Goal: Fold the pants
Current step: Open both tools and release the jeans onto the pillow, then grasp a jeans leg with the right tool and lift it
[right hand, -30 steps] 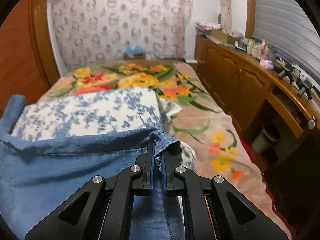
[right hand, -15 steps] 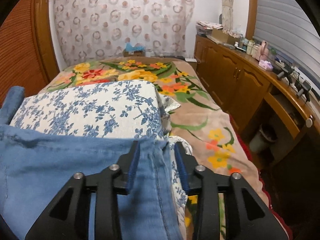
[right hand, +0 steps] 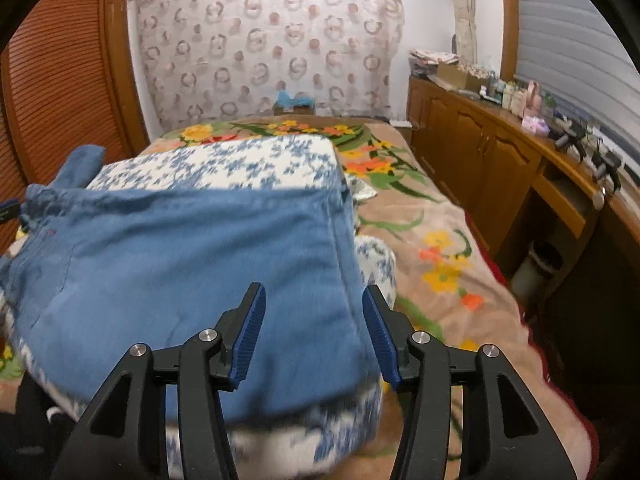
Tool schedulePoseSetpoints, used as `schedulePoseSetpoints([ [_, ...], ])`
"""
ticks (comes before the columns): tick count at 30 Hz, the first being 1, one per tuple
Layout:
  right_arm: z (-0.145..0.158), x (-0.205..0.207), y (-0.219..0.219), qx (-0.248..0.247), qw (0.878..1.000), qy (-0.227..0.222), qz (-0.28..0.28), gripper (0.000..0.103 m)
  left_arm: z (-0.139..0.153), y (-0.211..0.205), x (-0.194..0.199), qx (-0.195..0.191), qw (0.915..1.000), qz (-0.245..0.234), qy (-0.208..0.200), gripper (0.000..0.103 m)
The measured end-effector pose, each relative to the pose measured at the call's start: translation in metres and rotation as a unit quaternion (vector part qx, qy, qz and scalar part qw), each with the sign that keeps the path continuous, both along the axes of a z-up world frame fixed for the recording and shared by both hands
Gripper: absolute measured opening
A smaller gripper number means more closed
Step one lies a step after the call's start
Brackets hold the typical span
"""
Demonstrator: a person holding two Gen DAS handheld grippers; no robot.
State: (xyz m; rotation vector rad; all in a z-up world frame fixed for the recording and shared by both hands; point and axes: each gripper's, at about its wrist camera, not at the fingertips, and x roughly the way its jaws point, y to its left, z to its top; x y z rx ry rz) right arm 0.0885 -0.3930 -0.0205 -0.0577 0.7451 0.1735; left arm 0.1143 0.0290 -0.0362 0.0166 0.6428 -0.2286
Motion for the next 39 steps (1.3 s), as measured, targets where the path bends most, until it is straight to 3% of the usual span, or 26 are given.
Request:
schedulePoseSetpoints([
  [14, -0.027, -0.021, -0.023, 0.040, 0.998, 0.031, -0.044, 0.051, -0.020, -0.061, -0.014, -0.012, 0.9984, -0.046, 0.031, 0.060],
  [29, -0.038, -0.003, -0.030, 0.083, 0.994, 0.050, -0.048, 0.051, -0.026, -0.075, -0.015, -0.002, 0.9982, -0.046, 0.039, 0.060],
  [36, -0.027, -0.006, -0.022, 0.073, 0.997, 0.022, -0.033, 0.012, -0.024, -0.069, -0.019, -0.002, 0.9984, -0.043, 0.036, 0.060],
  [39, -0.015, -0.008, -0.019, 0.077, 0.997, 0.002, -0.021, 0.005, -0.023, -0.068, -0.020, -0.003, 0.9986, -0.041, 0.034, 0.060],
])
